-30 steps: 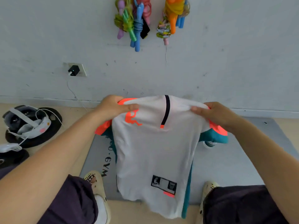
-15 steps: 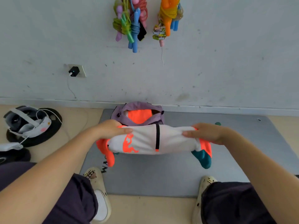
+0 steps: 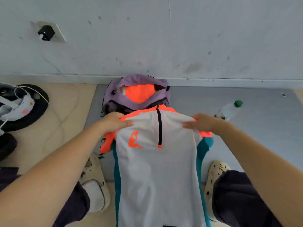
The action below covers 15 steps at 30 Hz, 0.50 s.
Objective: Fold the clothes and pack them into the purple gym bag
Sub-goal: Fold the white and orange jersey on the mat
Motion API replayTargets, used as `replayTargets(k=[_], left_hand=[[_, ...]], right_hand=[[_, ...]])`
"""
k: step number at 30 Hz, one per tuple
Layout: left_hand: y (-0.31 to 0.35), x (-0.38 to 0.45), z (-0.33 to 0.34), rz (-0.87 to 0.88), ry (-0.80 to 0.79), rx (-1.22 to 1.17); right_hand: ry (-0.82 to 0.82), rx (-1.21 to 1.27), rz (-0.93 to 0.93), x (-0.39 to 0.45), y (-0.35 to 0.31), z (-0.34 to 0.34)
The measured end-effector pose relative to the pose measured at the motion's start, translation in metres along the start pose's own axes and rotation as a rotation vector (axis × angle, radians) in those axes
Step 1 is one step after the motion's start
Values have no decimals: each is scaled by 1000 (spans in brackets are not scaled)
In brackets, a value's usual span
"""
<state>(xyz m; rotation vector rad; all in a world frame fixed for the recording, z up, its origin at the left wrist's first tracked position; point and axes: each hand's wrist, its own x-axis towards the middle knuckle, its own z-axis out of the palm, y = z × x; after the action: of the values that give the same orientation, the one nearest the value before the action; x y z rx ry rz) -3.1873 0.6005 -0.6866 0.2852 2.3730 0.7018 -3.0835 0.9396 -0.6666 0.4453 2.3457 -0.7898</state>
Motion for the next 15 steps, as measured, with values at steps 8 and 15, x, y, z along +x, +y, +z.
replayTargets(k=[8, 15], left_hand=[[-72, 83, 98, -145, 10, -12], [-89, 115, 110, -130, 497, -2]], right_hand=[[-63, -41, 86, 115, 50, 74], [495, 107, 93, 152, 56, 94]])
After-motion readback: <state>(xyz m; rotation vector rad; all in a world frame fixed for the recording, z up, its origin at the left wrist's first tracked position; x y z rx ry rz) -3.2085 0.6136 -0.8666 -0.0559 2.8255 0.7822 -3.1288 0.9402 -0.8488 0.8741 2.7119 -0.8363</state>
